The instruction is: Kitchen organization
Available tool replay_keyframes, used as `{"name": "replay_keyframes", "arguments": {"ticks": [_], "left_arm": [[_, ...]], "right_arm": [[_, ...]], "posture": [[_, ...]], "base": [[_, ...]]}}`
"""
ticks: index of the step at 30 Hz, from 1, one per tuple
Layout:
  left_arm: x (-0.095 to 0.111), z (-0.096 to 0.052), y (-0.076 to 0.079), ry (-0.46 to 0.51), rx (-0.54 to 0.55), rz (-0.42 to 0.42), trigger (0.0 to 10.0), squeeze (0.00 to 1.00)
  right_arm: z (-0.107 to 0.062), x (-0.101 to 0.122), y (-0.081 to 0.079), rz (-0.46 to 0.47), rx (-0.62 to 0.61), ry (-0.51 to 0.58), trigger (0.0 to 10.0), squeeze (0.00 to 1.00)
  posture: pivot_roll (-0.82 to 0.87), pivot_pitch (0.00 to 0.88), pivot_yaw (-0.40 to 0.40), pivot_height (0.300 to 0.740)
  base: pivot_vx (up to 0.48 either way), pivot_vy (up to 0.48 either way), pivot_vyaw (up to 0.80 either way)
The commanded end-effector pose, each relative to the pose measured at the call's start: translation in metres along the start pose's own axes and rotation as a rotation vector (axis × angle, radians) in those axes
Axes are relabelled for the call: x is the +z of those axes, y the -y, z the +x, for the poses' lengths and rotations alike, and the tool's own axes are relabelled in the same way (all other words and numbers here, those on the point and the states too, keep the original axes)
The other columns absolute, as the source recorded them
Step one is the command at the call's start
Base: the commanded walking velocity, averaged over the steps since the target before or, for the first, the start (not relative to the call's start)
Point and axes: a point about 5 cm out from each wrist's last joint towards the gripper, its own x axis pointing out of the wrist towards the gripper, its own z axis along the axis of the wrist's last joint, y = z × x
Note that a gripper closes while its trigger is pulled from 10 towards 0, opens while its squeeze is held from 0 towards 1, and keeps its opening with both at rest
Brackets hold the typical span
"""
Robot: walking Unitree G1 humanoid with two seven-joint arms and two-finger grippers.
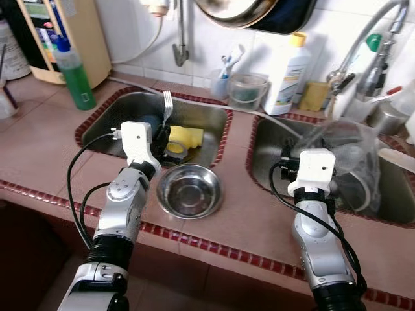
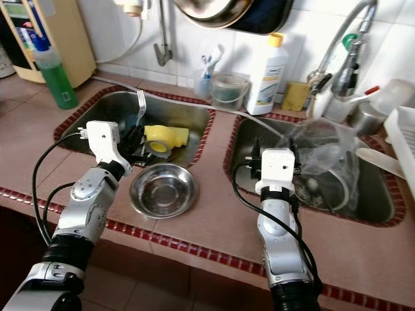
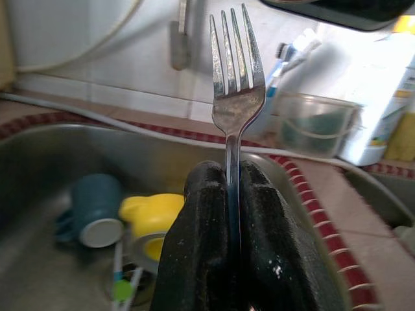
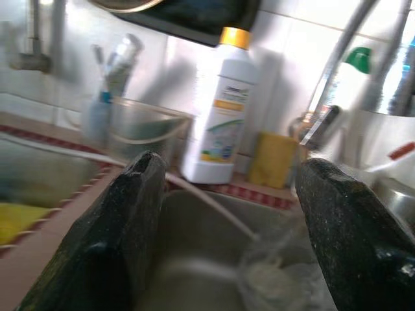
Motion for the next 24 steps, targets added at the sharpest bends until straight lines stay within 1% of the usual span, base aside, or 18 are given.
{"name": "replay_keyframes", "arguments": {"ticks": [1, 6, 12, 16, 21, 24], "left_arm": [[0.001, 0.002, -0.002, -0.016, 0.001, 0.035, 10.0, 0.00], [-0.001, 0.001, -0.001, -0.025, -0.009, 0.061, 10.0, 0.00], [-0.001, 0.001, -0.001, -0.027, -0.013, 0.068, 10.0, 0.00], [-0.002, 0.001, 0.001, -0.028, -0.025, 0.087, 10.0, 0.00], [-0.002, 0.001, 0.002, -0.027, -0.031, 0.094, 10.0, 0.00], [-0.001, 0.001, 0.003, -0.025, -0.034, 0.102, 10.0, 0.00]], "right_arm": [[0.002, 0.000, 0.002, -0.001, -0.009, 0.003, 10.0, 0.00], [-0.001, -0.001, -0.003, 0.006, 0.009, -0.004, 10.0, 0.00], [-0.001, -0.001, -0.005, 0.014, 0.030, 0.002, 10.0, 0.00], [-0.001, 0.000, -0.006, 0.027, 0.036, 0.005, 10.0, 0.00], [0.000, 0.005, -0.008, 0.081, 0.054, 0.029, 10.0, 0.00], [0.000, 0.006, -0.009, 0.141, 0.044, 0.025, 10.0, 0.00]], "posture": [[0.04, 0.000, -0.016, 0.740], [0.04, 0.000, -0.016, 0.740], [0.04, 0.000, -0.020, 0.740], [0.04, 0.000, -0.020, 0.740], [0.04, 0.000, -0.022, 0.740], [0.04, 0.000, -0.023, 0.740]], "base": [[0.000, 0.360, 0.00], [0.000, 0.365, 0.00], [0.000, 0.369, 0.00], [0.000, 0.374, 0.00], [0.000, 0.377, 0.00], [0.000, 0.381, 0.00]]}}
